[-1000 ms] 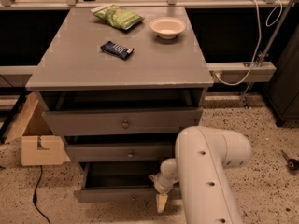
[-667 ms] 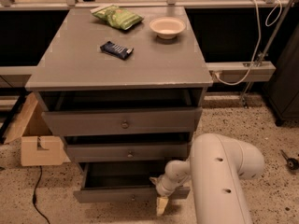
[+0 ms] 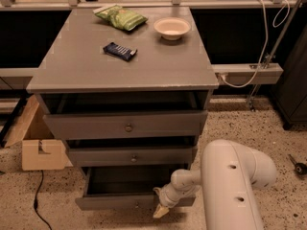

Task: Open bottom drawer

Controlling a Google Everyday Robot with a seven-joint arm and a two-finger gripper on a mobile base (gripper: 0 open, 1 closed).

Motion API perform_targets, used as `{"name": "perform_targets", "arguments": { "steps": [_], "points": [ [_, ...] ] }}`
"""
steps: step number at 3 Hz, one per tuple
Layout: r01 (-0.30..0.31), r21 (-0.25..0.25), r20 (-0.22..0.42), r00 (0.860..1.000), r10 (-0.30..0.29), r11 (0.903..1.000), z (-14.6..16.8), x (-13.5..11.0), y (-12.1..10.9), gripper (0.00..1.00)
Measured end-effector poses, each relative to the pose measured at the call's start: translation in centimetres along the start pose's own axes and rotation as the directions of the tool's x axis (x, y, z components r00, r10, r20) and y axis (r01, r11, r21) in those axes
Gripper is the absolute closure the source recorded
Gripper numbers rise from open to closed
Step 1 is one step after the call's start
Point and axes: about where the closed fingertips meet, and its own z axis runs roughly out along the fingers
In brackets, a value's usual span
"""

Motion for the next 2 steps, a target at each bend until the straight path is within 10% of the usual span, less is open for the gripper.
{"name": "perform_targets", "arguments": {
  "steps": [2],
  "points": [
    [-0.015,-0.003,0.002,1.0,0.015,0.9999,-0.44,-0.34,0.42,0.85]
  ]
}}
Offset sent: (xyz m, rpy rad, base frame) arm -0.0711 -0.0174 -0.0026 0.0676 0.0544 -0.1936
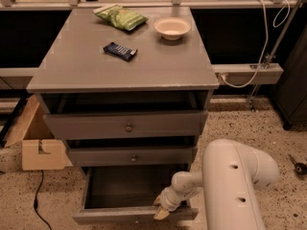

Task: Open bottom drawer

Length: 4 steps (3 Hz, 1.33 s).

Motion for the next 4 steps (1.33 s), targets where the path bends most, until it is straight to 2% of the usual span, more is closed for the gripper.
{"name": "perform_targets", "arguments": {
  "steps": [1,3,4],
  "points": [
    [-0.046,0.035,0.032,0.998,0.045,0.9983,-0.2,0.5,2.5,1.0],
    [-0.083,0.061,0.064,0.995,0.079,0.9947,-0.1,0.6,4.4,1.0],
    [-0.083,0.061,0.064,0.995,0.079,0.9947,-0.1,0.6,4.4,1.0]
  ]
}}
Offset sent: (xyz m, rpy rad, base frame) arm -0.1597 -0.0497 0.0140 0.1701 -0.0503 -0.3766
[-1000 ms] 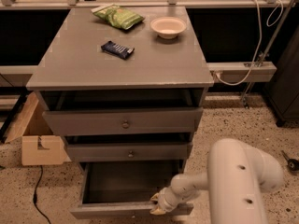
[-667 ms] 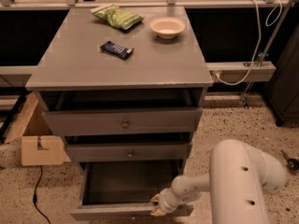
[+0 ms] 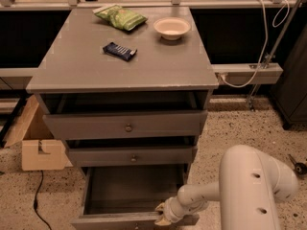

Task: Open bottom drawer

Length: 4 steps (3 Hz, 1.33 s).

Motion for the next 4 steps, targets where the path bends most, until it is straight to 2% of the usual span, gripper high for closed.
{"name": "perform_targets", "arguments": {
  "steps": [1,2,3,4],
  "points": [
    [-0.033,0.017,0.029,0.999,0.032,0.9993,0.1,0.3,1.9,1.0],
    [-0.033,0.017,0.029,0.999,0.032,0.9993,0.1,0.3,1.9,0.82],
    [-0.033,0.017,0.029,0.999,0.032,0.9993,0.1,0.3,1.9,0.58],
    [-0.03,0.037,0.039,0.999,0.028,0.9989,-1.3,0.3,1.6,0.27]
  ]
}}
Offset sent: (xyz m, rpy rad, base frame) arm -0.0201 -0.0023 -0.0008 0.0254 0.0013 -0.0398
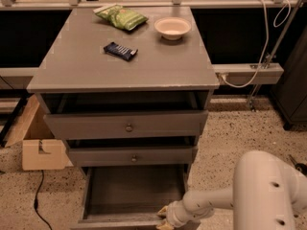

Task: Open bottom drawer

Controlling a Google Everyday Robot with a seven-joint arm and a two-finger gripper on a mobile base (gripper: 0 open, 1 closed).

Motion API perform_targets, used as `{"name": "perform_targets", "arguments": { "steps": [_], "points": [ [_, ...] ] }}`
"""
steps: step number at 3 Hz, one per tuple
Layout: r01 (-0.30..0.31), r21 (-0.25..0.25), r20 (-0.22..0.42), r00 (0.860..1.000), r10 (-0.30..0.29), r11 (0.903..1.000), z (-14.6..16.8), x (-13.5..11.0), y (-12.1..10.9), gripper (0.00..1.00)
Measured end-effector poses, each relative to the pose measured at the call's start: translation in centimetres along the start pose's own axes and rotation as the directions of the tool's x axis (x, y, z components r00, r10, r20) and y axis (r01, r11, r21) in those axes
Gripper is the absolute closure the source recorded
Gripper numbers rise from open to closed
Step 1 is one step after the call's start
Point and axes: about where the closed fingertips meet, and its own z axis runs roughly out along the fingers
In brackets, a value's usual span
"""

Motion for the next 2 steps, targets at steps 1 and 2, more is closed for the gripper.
{"name": "perform_targets", "arguments": {
  "steps": [1,2],
  "points": [
    [-0.004,0.083,0.035,0.999,0.001,0.9966,-6.2,-0.1,-0.4,0.04],
    [0.006,0.181,0.087,0.996,-0.022,0.9835,-14.0,-1.2,-0.4,0.0]
  ]
}}
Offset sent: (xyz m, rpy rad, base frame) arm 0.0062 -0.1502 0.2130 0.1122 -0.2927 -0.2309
